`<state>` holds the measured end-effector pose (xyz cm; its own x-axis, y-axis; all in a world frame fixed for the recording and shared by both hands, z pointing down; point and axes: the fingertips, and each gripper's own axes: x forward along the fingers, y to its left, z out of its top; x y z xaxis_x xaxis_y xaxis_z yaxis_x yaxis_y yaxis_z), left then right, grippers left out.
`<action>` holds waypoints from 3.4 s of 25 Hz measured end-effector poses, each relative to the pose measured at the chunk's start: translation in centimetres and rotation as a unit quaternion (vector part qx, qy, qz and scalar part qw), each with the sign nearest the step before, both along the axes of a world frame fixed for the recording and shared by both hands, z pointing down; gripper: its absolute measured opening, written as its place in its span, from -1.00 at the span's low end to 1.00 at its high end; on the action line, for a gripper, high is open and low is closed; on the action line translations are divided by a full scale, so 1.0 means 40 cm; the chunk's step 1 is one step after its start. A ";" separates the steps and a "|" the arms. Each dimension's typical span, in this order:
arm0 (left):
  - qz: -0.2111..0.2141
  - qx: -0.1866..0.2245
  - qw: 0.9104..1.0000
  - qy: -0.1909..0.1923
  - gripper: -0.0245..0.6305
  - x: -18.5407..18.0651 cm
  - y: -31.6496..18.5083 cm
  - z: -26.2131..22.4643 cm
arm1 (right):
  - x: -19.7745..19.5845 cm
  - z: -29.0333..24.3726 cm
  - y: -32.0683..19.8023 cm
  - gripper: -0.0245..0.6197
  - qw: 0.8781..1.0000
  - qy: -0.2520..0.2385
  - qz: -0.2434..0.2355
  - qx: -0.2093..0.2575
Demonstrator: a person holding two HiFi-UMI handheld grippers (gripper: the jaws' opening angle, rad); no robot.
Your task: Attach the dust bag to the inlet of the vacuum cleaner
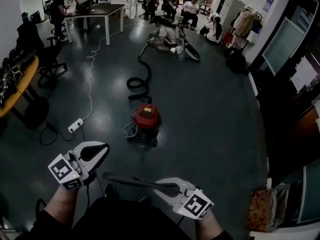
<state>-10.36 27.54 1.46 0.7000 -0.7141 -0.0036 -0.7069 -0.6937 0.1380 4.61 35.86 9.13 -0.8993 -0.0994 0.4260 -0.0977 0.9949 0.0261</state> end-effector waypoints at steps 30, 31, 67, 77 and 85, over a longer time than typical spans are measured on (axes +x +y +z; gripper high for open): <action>-0.051 -0.041 0.998 0.019 -0.92 -0.178 -0.368 0.187 | -0.083 0.088 -0.260 -0.84 0.998 0.007 0.048 -0.025; -0.052 -0.043 0.998 0.018 -0.92 -0.199 -0.407 0.207 | -0.096 0.101 -0.280 -0.84 0.998 0.015 0.054 -0.025; -0.059 -0.128 0.981 -0.133 -0.90 0.001 -0.905 0.655 | 0.034 0.542 -0.773 -0.84 0.998 0.042 0.034 -0.021; 0.007 -0.108 0.981 -0.164 -0.75 0.005 -1.047 0.883 | -0.005 0.730 -0.822 -0.84 0.994 0.068 0.073 -0.043; 0.052 -0.087 0.976 -0.193 -0.68 0.016 -1.116 1.039 | -0.050 0.885 -0.864 -0.84 0.993 0.060 0.085 -0.054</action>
<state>-9.74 -17.11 43.02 0.6933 -0.6055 0.3909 -0.6570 -0.7539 -0.0027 2.62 1.30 44.53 -0.8160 -0.1928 0.5450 -0.2662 0.9622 -0.0581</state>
